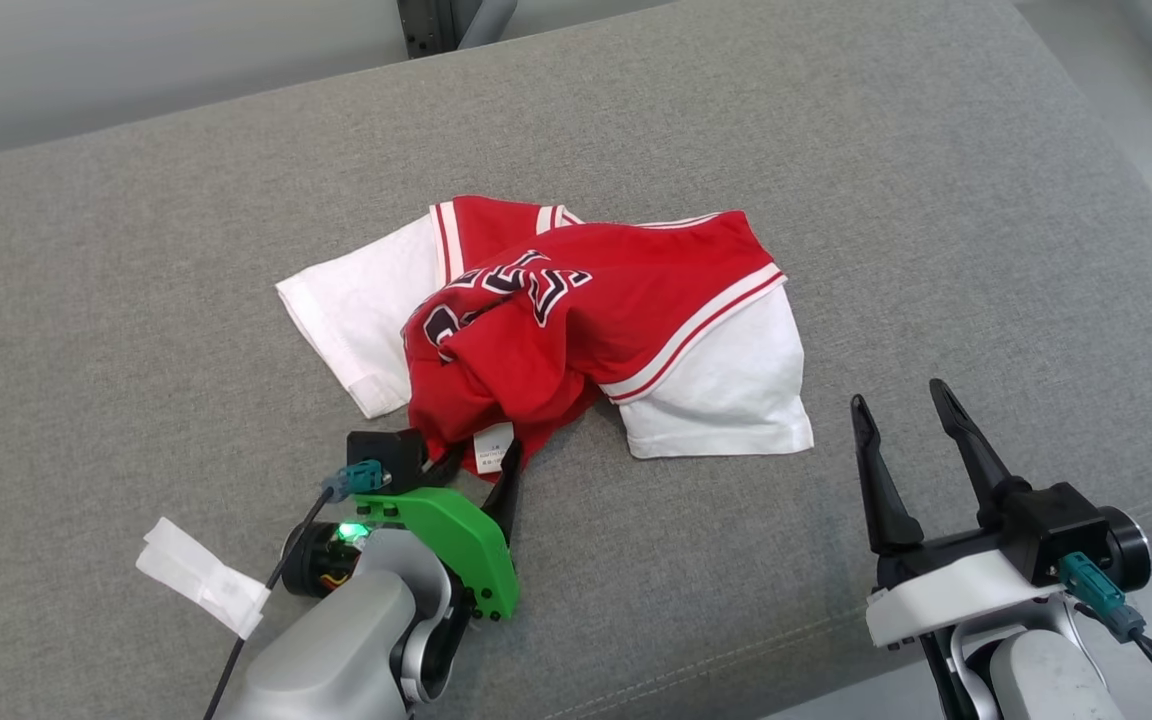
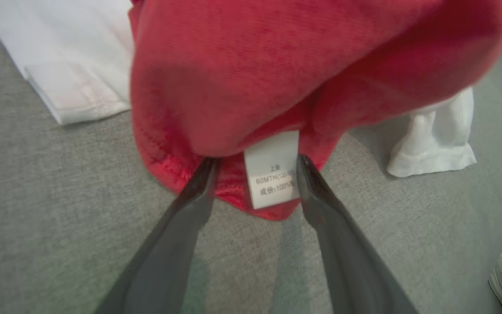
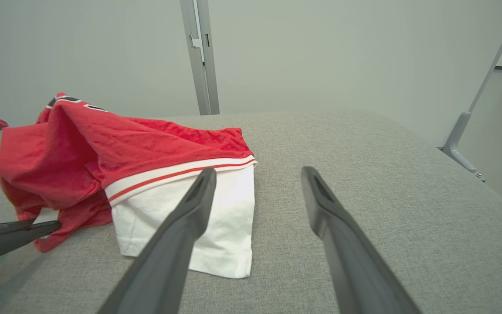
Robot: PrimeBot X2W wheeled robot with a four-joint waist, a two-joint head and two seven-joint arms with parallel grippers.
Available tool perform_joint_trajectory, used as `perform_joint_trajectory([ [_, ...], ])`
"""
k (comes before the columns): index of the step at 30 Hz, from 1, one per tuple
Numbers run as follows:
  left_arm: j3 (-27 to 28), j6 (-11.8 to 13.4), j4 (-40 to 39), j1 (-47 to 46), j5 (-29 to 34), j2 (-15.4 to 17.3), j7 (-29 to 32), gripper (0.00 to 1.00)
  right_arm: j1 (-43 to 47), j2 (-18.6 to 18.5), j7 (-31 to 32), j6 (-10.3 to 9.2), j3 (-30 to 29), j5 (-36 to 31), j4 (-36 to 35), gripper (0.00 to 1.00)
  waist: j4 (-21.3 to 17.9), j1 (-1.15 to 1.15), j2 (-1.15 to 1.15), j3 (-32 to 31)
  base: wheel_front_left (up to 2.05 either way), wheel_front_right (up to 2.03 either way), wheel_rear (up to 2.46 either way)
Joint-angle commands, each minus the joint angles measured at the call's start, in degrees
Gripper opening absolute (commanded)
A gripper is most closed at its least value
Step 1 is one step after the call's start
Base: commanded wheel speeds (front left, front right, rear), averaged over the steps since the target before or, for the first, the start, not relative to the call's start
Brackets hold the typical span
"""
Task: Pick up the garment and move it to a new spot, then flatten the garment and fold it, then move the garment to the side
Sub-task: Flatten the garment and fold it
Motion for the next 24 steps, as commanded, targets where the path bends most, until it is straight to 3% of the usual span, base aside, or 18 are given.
perform_joint_trajectory([
  [1,-0.3,-1.0,1.0,-0.3,-0.3,-0.3,0.3,0.0,0.2,-0.1,-0.2,-0.02,-0.3,0.1,-0.1,1.0,0.2,0.0,0.65,0.0,0.0,0.0,0.0],
  [7,0.2,-3.1,1.2,-1.0,-0.9,0.0,-0.2,0.0,0.2,-0.1,-0.2,-0.02,-0.9,0.3,0.1,1.0,1.3,0.0,0.65,-0.5,0.0,0.0,0.0],
  [12,0.8,-4.9,-4.0,-0.2,-1.7,4.2,1.1,0.0,0.7,-0.1,-0.2,-0.02,-1.9,0.6,-0.1,1.0,2.7,0.0,0.65,-1.6,0.0,0.0,0.0],
  [17,0.3,-5.7,-16.5,0.9,-2.3,14.5,7.7,0.0,1.9,-0.1,-0.2,-0.02,-2.5,1.1,0.0,1.0,4.2,0.0,0.65,-3.0,0.0,0.0,0.0],
  [24,1.3,-4.1,-39.3,0.3,-3.2,34.5,20.5,0.0,2.3,-0.1,-0.2,-0.02,-2.4,2.4,-0.2,1.0,5.9,0.0,0.65,-2.9,0.0,0.0,0.0],
])
